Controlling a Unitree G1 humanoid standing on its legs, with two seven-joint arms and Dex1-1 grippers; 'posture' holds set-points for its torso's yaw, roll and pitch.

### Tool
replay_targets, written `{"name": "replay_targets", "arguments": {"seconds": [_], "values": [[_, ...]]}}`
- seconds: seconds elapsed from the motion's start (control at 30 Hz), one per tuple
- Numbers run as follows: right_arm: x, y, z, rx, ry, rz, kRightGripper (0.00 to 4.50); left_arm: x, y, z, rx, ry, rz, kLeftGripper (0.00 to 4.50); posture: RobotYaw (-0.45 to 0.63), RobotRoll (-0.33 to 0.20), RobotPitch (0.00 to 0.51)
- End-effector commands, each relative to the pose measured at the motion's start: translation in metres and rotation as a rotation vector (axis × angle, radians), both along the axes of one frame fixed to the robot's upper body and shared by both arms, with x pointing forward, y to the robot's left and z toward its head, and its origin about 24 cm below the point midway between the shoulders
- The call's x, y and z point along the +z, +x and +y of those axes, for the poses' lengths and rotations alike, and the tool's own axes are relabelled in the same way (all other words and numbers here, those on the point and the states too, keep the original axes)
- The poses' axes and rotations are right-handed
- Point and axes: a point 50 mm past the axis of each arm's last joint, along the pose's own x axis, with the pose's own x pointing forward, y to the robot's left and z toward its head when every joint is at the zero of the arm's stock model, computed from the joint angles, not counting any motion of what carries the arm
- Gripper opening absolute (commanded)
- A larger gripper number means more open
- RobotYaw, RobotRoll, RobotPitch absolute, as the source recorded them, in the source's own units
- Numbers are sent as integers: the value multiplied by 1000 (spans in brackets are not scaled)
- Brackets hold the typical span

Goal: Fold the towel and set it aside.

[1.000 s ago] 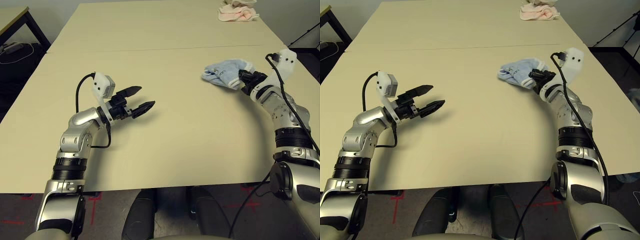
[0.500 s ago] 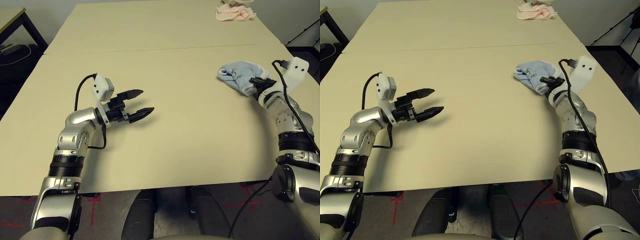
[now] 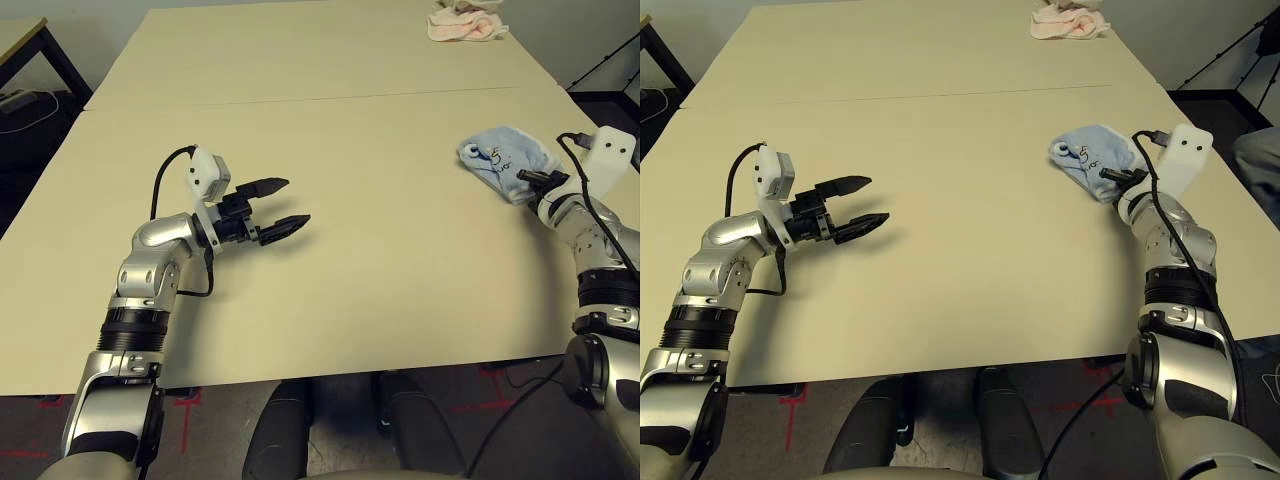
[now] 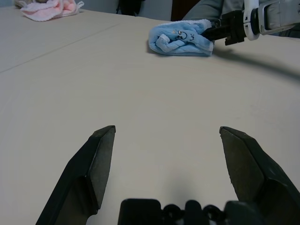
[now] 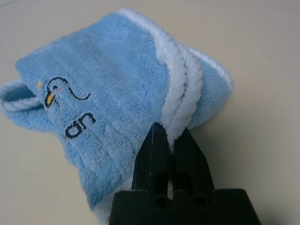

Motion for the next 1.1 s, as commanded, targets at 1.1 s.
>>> {"name": "replay_targets", "arguments": {"seconds": [1.1], "values": [[-30, -16, 14, -240, 330, -19, 15, 0, -5, -1, -5, 46, 14, 4500, 28, 0, 136]]}}
